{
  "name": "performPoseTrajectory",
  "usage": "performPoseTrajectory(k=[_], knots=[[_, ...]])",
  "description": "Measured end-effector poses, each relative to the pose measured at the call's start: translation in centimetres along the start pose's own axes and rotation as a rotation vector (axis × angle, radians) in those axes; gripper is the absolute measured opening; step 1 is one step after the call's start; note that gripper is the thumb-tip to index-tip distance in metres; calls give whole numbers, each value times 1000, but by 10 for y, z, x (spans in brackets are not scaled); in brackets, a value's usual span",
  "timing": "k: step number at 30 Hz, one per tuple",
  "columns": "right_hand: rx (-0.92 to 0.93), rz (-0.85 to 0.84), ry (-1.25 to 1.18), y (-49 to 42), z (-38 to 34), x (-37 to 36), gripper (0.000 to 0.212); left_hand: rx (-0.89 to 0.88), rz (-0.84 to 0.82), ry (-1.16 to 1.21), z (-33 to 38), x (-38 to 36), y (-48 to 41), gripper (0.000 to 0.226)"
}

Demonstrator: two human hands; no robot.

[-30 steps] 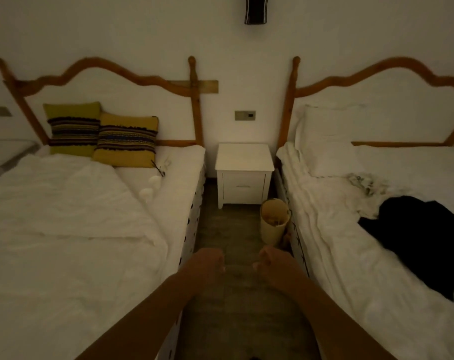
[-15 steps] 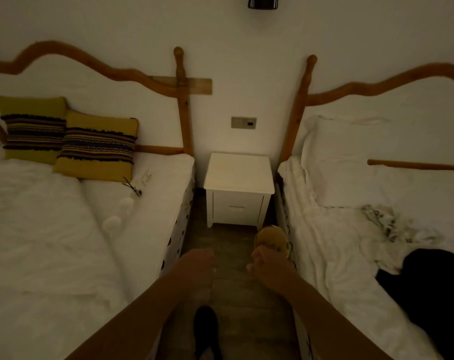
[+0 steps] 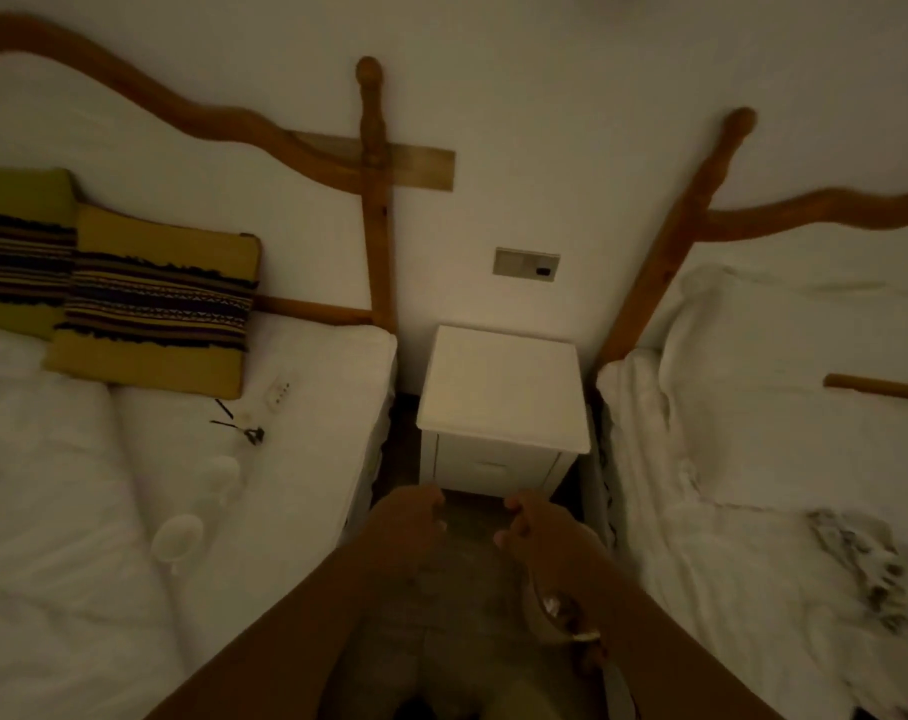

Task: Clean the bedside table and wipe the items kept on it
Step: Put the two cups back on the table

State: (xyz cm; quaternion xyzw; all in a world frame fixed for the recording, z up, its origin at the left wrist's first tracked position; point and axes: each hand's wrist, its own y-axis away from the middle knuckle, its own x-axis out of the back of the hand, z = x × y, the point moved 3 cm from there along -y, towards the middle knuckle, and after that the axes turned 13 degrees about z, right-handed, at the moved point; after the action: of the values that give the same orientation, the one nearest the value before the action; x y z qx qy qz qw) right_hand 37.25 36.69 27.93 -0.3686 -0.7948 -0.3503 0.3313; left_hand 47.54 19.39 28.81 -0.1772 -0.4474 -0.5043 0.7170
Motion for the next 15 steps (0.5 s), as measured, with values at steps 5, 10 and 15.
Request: performPoseTrajectory(k=[5,10,15], knots=[[191,-123,41,-97,-50,-25,48,186,83,57,-57,23,-54,10],[417,-352,154,-194,-113,-87,36,482,186,121,-133,38,-75,38],[639,-611,248,-240,-181,-155,47,817,357,197,-186,33,-51,35]])
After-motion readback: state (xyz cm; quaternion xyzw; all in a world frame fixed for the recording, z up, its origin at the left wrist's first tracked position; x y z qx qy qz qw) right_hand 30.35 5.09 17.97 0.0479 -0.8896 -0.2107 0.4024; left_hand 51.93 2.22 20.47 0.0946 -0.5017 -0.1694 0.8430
